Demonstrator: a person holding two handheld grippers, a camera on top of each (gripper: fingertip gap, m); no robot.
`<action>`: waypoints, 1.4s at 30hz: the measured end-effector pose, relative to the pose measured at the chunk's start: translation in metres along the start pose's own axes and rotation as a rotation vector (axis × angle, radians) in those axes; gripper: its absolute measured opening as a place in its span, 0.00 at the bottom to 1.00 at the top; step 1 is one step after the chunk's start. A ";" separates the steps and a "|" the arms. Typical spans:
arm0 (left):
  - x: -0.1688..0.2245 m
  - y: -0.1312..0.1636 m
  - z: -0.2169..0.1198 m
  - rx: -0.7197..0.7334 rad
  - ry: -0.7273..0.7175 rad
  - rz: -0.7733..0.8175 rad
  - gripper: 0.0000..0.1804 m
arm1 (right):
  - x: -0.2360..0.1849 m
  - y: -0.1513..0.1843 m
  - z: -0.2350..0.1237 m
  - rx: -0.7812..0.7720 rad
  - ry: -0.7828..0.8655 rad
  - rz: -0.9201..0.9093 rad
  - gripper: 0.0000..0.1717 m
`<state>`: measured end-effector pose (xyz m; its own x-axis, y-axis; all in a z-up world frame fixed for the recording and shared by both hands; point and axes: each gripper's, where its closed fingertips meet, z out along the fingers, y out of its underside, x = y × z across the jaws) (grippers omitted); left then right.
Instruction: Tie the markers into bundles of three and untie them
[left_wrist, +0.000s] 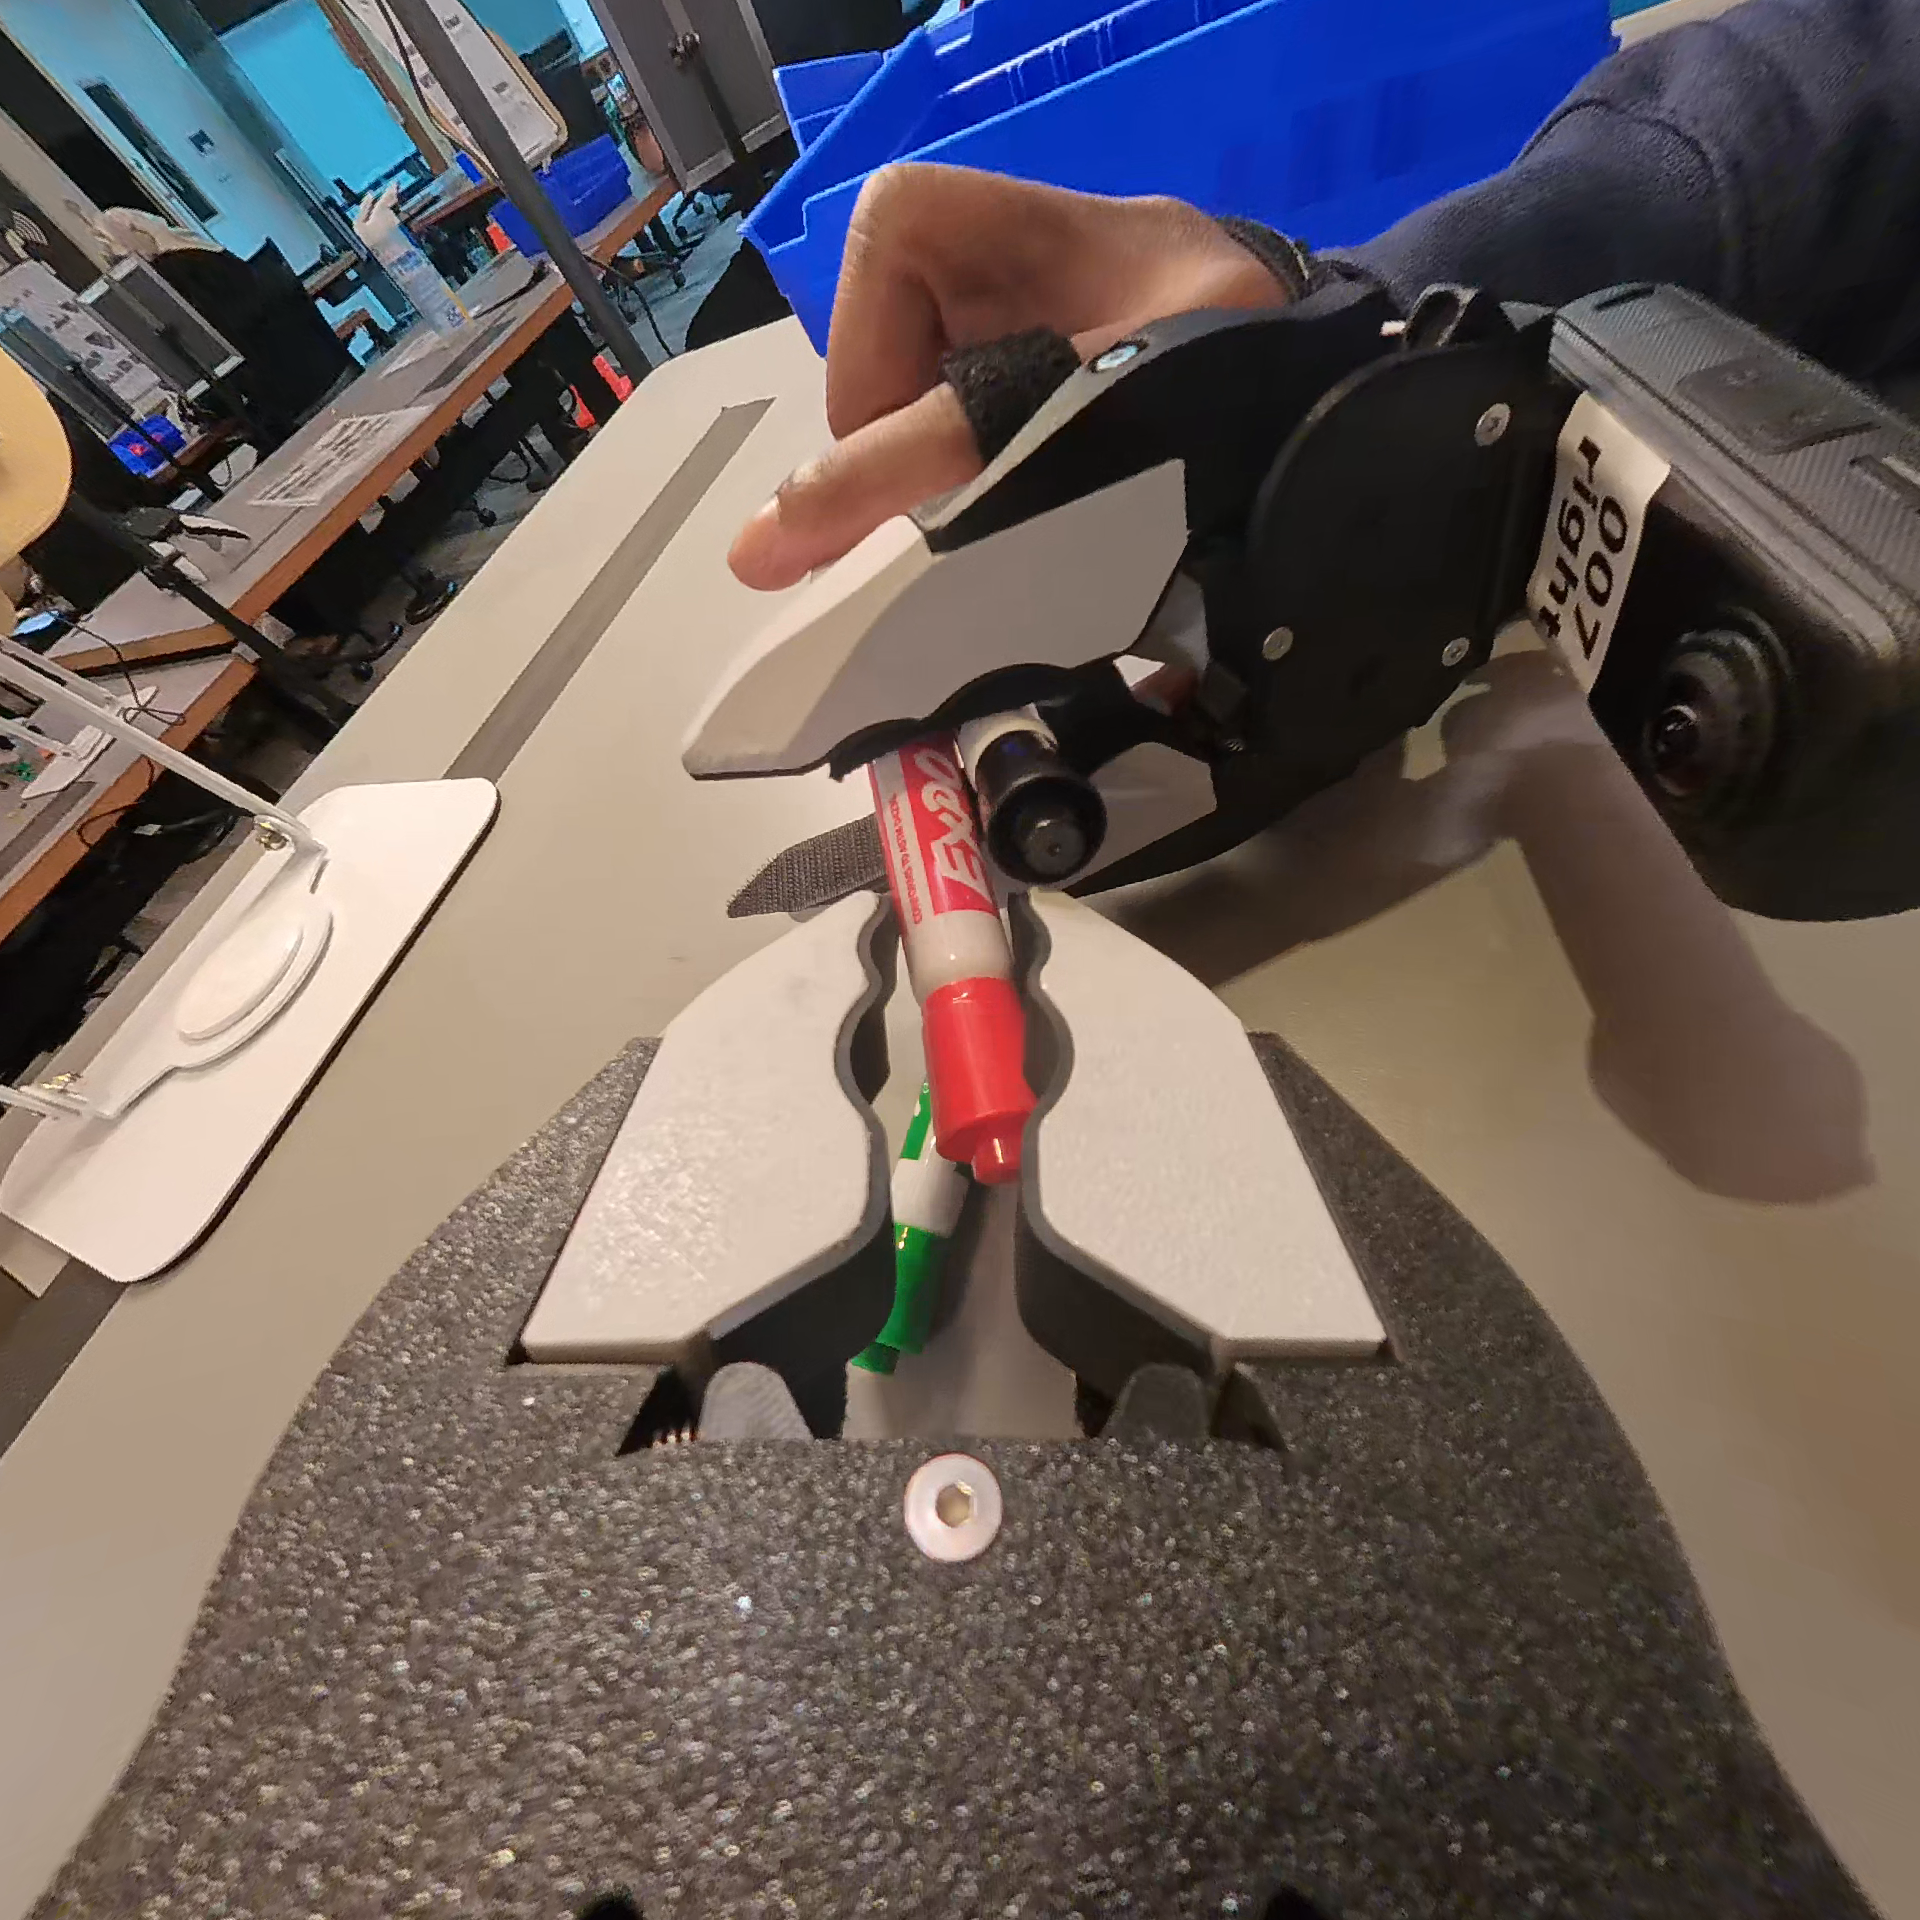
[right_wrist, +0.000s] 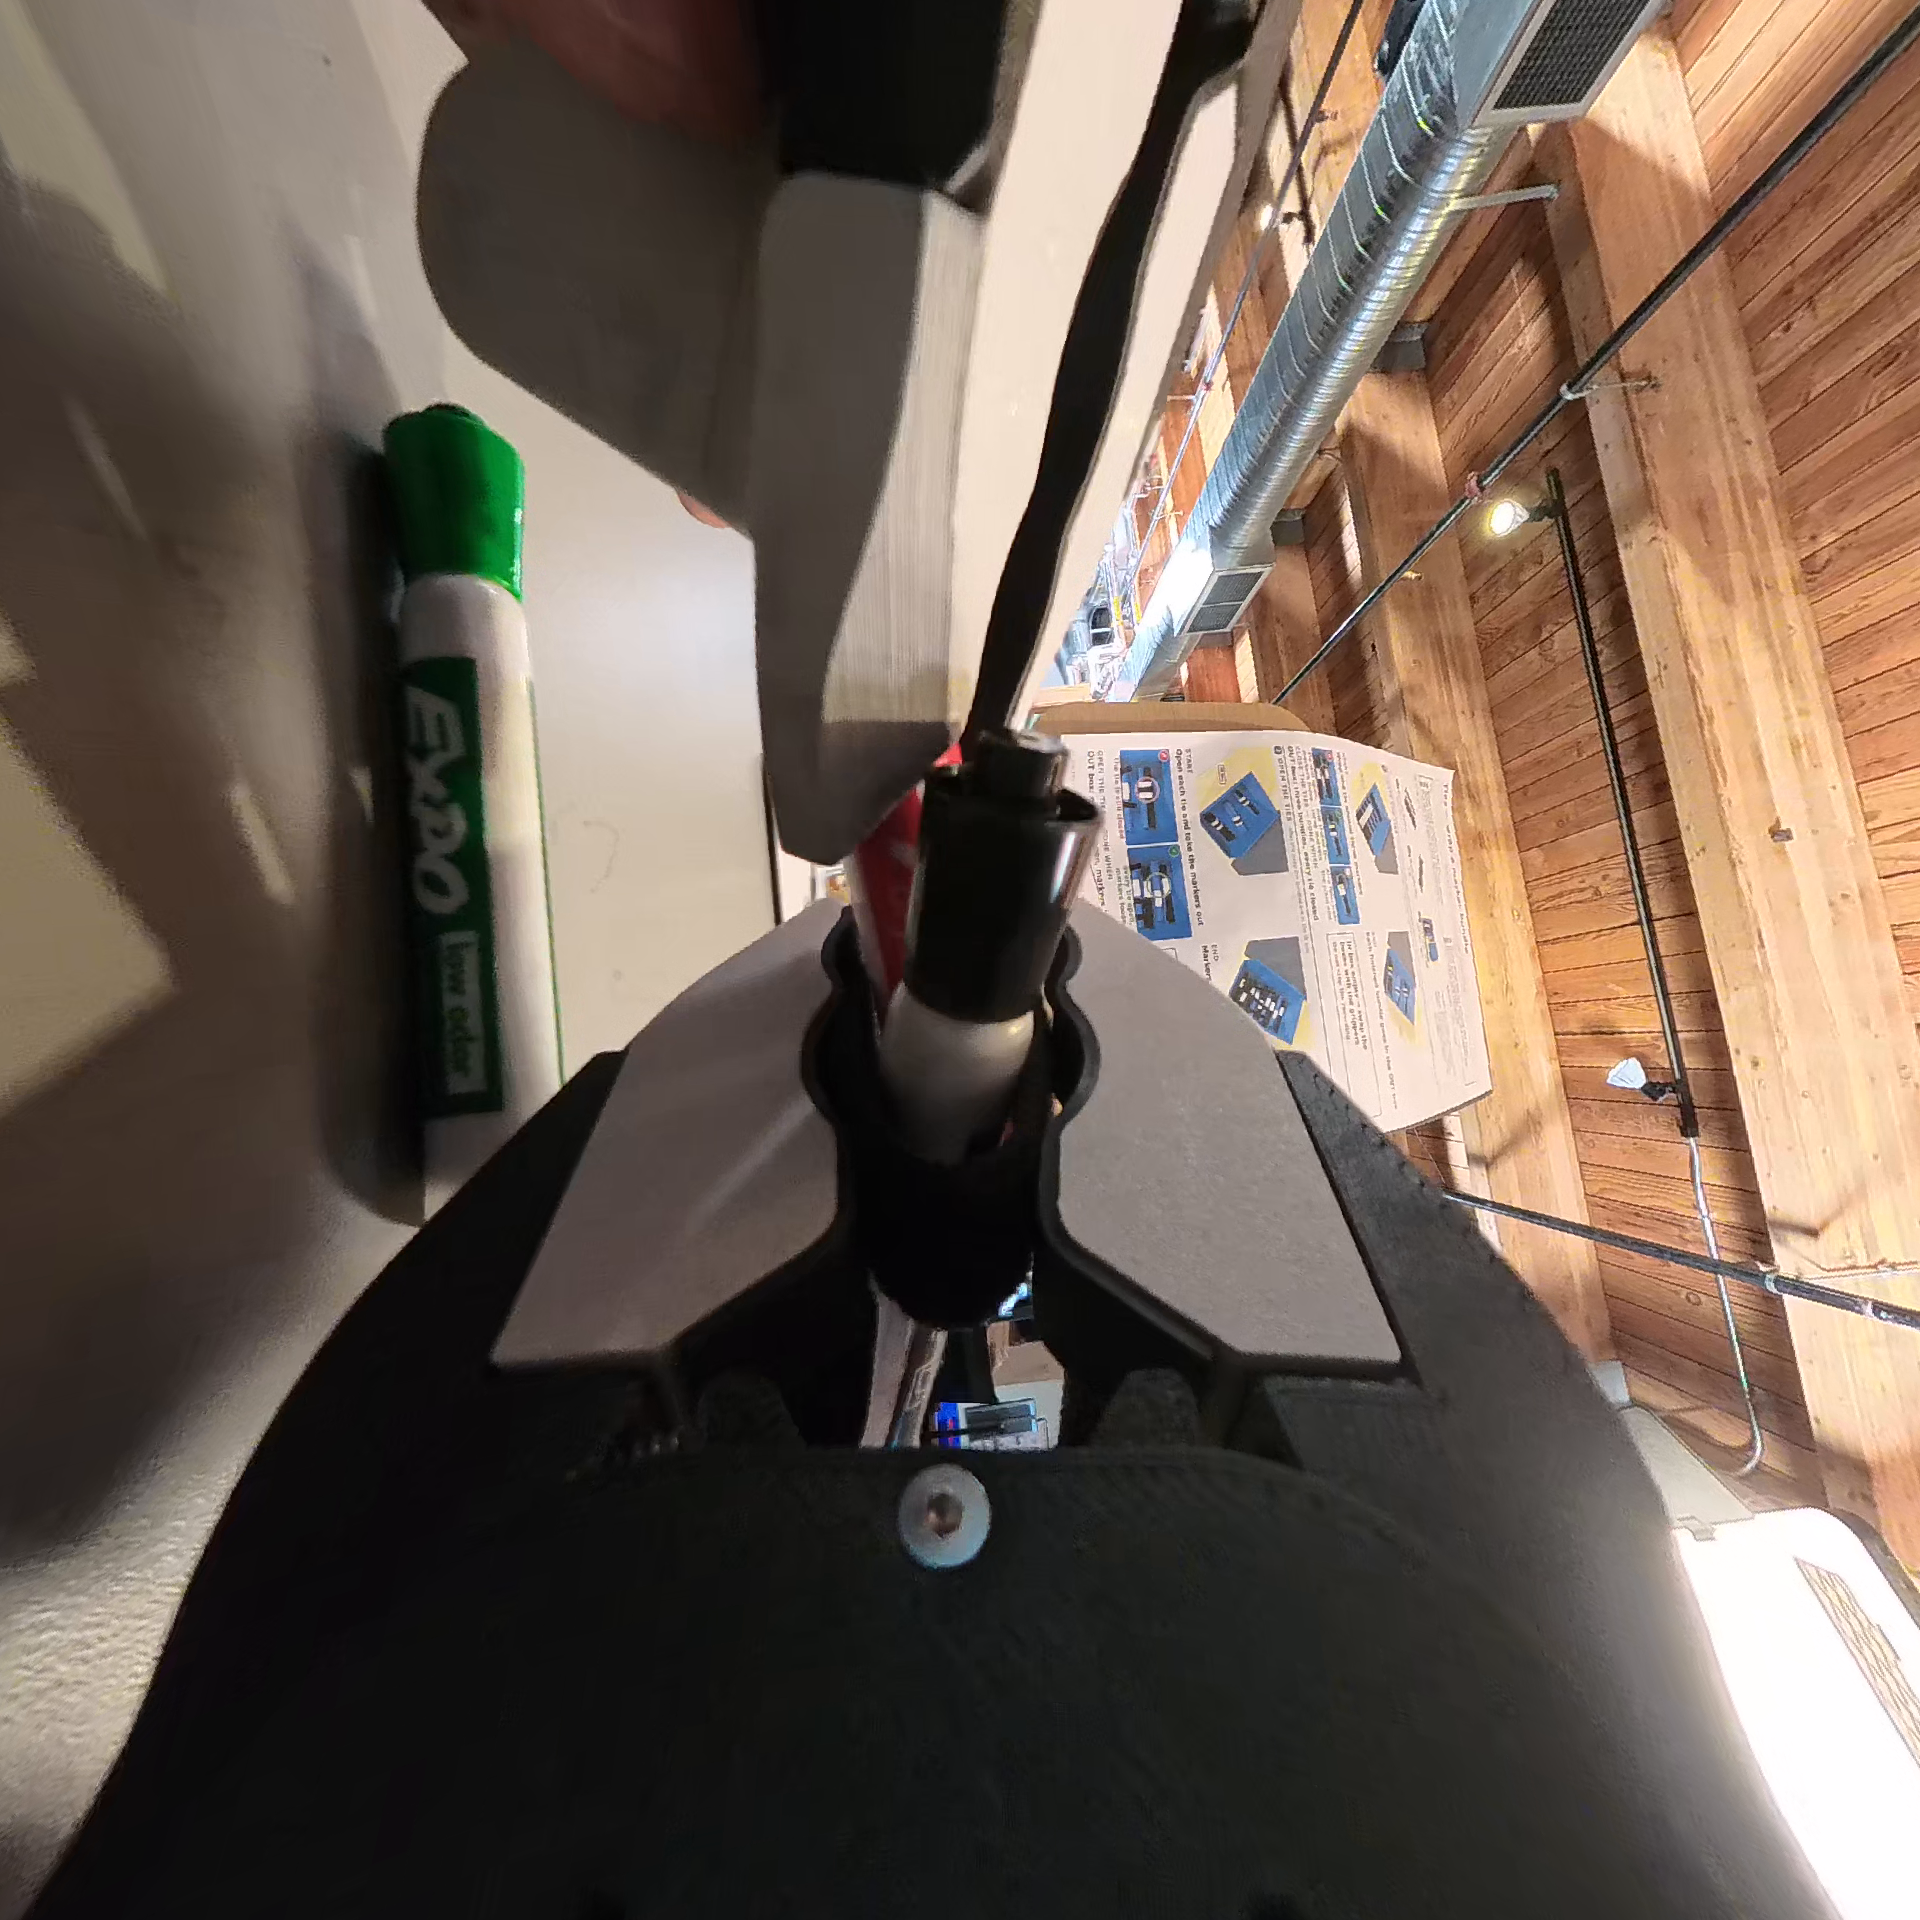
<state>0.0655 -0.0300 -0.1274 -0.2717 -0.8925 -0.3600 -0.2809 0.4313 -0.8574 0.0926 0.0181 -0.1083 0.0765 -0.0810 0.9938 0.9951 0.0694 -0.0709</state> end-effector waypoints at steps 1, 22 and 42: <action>0.000 0.000 0.000 0.002 0.001 -0.005 0.12 | 0.000 0.000 0.000 0.000 -0.001 0.005 0.20; 0.002 0.014 0.004 -0.048 0.041 -0.014 0.14 | -0.005 0.000 -0.006 0.023 -0.117 0.202 0.22; -0.023 0.022 -0.004 -0.070 -0.036 -0.029 0.11 | -0.015 -0.003 -0.017 0.003 -0.227 0.286 0.22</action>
<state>0.0619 0.0002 -0.1362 -0.2299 -0.9083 -0.3495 -0.3525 0.4125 -0.8400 0.0896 0.0020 -0.1246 0.3350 0.1646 0.9277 0.9354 0.0598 -0.3484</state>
